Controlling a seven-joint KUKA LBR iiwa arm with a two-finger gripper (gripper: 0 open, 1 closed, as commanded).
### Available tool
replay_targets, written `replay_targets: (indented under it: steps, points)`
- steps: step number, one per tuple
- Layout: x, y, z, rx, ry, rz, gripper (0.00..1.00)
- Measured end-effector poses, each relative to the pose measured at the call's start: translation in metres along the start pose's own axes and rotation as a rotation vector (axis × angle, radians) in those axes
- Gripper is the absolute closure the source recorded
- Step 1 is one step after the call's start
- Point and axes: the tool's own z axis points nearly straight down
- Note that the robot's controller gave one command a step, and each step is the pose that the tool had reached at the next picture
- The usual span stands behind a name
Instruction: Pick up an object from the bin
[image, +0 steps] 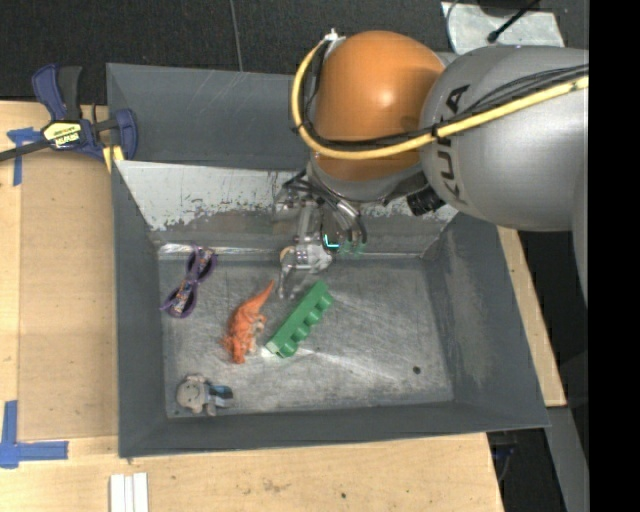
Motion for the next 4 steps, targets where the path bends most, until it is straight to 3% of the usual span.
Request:
replay_targets:
  steps: [1,2,3,4]
  points:
    - [-0.001,0.000,-0.005,-0.002,-0.008,0.002,0.00]
    - [0.000,0.008,0.028,-0.001,-0.013,-0.085,0.00]
    - [0.012,0.004,0.095,0.000,-0.012,-0.276,0.00]
    - [-0.006,0.002,0.149,-0.002,-0.005,-0.170,1.00]
